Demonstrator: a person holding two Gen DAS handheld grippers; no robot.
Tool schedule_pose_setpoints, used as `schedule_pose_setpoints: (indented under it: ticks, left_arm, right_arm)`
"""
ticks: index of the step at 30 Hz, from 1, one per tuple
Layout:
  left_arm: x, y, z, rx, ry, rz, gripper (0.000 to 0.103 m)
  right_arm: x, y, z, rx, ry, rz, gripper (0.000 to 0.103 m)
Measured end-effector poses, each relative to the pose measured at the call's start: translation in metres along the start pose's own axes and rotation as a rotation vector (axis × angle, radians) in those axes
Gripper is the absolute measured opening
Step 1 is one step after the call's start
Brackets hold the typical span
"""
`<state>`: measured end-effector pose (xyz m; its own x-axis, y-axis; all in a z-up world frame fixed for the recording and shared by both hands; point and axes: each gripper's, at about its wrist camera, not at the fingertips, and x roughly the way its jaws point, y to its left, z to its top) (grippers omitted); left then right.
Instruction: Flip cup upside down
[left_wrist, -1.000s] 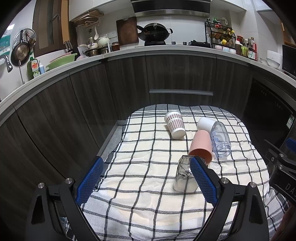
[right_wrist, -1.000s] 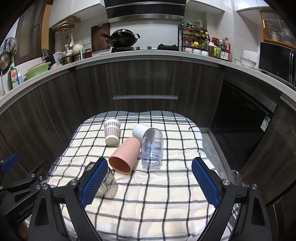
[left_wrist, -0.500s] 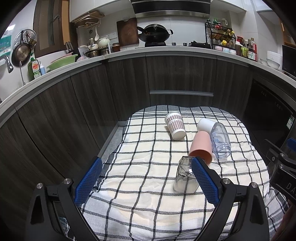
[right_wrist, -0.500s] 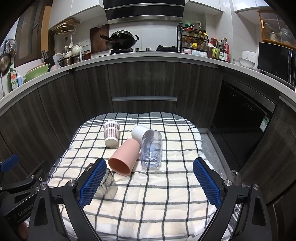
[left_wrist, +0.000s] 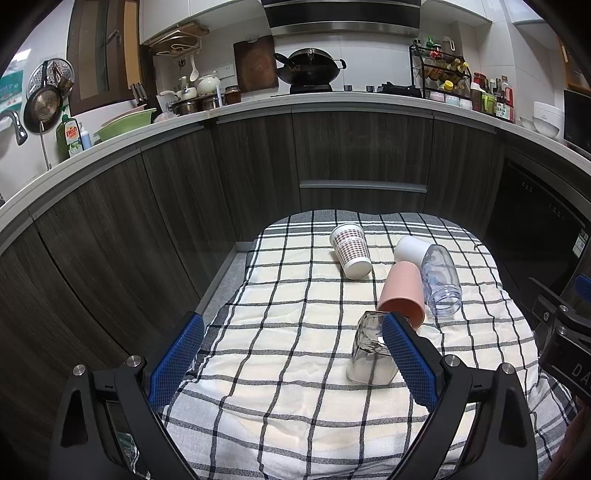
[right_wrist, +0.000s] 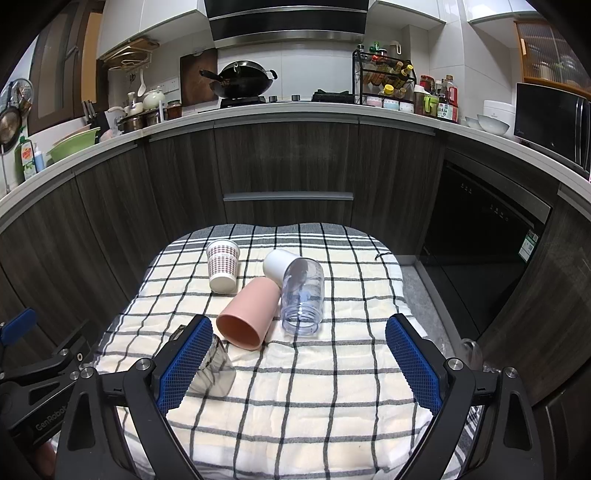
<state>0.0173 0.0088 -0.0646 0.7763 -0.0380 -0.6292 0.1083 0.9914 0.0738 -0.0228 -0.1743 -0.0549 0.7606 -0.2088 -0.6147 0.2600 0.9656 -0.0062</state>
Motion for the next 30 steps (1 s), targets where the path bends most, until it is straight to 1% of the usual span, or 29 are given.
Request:
schedule_pose_setpoints:
  ticks: [12, 18, 24, 27, 30]
  left_arm:
    - [-0.0001, -0.0004, 0.0001, 0.002, 0.001, -0.002, 0.099]
    - [-0.0035, -0.0005, 0.0005, 0.006, -0.015, -0.004, 0.099]
    - [-0.0035, -0.0014, 0.0001, 0.002, -0.015, -0.013, 0.099]
    - [-0.0043, 0.0004, 0.0011, -0.009, -0.026, 0.007, 0.099]
    - [-0.0031, 0.0004, 0.001, -0.012, -0.02, 0.007, 0.099]
  right_arm:
    - [0.0001, -0.0008, -0.0001, 0.001, 0.001, 0.001, 0.095]
    - [-0.0005, -0.0014, 0.0, 0.003, 0.0, 0.0, 0.095]
    - [-0.0005, -0.0021, -0.0001, 0.002, 0.001, 0.002, 0.095]
    - [-0.0007, -0.0024, 0.0, 0.004, 0.001, 0.001, 0.095]
    - [-0.0004, -0.0023, 0.0, 0.003, 0.002, 0.003, 0.095]
